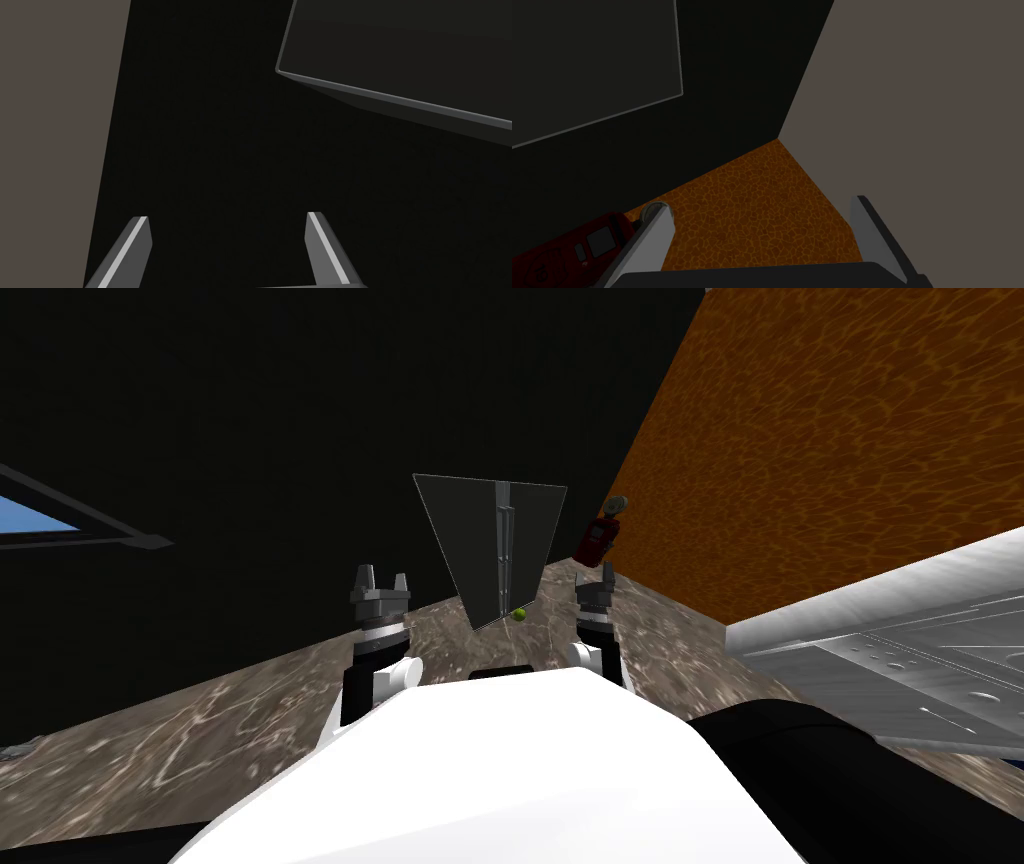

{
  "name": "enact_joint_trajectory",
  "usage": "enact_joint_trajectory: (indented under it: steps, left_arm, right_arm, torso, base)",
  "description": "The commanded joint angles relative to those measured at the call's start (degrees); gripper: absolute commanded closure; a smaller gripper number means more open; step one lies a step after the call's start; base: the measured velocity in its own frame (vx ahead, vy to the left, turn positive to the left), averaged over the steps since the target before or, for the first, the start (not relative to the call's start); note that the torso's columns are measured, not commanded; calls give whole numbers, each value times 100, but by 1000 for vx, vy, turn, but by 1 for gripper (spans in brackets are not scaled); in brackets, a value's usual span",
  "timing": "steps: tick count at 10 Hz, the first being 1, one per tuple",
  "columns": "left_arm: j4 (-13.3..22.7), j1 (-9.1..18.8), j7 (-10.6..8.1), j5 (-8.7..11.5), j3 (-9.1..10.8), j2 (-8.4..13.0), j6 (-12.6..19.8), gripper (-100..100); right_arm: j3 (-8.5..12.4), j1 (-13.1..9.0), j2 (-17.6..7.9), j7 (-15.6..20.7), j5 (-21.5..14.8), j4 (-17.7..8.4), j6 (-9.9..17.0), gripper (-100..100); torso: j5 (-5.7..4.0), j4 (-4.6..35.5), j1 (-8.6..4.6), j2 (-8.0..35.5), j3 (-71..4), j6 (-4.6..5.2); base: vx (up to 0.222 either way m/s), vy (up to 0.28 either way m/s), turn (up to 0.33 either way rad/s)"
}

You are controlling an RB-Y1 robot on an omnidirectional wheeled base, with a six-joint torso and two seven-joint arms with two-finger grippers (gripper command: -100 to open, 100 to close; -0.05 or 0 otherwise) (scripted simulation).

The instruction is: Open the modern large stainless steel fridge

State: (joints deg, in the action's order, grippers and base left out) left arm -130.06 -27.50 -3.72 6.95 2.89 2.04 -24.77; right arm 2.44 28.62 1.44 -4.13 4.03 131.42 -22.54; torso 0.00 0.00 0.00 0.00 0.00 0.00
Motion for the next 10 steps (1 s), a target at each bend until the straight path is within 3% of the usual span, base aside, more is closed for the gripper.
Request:
enact_joint_trajectory:
  steps: [1,9,10]
  left_arm:
    - [0,0,0,0,0,0,0,0]
    - [-2,0,0,0,0,0,-1,0]
    - [78,243,-114,-92,45,204,169,-100]
  right_arm:
    - [0,0,0,0,0,0,0,0]
    - [0,0,0,0,0,2,-1,0]
    - [0,0,0,0,0,2,-1,0]
  torso:
    - [0,235,0,232,-467,0]
    - [0,3537,0,3539,-7073,0]
    - [0,3960,0,3962,-7919,0]
  base:
    - [0,0,0]
    - [0,0,0]
    - [-15,-19,-35]
